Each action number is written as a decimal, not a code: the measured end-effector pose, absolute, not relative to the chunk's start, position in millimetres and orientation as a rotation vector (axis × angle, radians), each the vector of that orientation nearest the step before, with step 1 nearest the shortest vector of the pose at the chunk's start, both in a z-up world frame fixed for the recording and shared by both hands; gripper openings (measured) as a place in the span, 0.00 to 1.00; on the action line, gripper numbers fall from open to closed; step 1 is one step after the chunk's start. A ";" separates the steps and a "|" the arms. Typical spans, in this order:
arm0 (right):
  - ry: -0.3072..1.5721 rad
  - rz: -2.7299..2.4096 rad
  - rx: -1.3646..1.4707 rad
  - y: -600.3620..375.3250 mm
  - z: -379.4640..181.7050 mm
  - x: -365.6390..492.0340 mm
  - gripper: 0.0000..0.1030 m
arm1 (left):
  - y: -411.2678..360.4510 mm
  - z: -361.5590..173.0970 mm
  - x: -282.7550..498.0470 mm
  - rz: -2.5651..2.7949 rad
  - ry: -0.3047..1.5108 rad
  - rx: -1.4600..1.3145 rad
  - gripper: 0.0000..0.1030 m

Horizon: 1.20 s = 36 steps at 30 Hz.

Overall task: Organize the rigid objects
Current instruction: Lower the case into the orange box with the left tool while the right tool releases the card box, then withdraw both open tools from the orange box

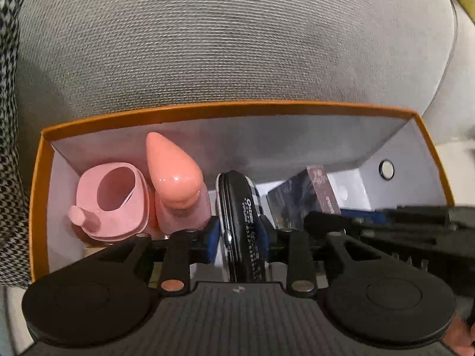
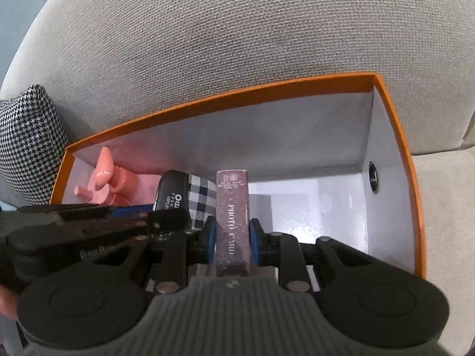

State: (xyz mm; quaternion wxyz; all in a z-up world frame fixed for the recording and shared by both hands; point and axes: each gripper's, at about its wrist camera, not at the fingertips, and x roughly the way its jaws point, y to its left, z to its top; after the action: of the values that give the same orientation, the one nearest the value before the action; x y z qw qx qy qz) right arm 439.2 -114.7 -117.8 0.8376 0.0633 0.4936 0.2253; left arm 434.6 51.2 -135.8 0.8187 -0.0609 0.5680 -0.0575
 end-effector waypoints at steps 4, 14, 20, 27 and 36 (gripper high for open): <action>1.042 0.475 0.168 -120.0 -115.6 441.6 0.23 | 45.0 -128.9 427.2 -0.123 1.206 -0.055 0.52; 1.097 0.460 0.192 -126.5 -114.6 451.9 0.24 | 34.2 -130.5 397.7 -0.264 1.249 0.188 0.59; 1.103 0.446 0.013 -117.5 -108.9 453.8 0.31 | 23.9 -142.6 401.8 -0.317 1.298 0.218 0.58; 1.093 0.541 -0.403 -83.4 -112.8 444.1 0.44 | 11.8 -158.2 404.6 -0.322 1.329 0.233 0.56; 1.133 0.704 -0.743 -75.4 -127.6 432.3 0.65 | 18.8 -159.9 417.2 -0.299 1.348 0.115 0.43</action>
State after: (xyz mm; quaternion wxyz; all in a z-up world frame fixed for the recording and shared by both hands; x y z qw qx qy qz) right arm 432.3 -75.4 -127.6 0.7225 -0.3363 0.5129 0.3190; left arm 417.2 18.8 -159.9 0.7696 0.0530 0.6212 -0.1379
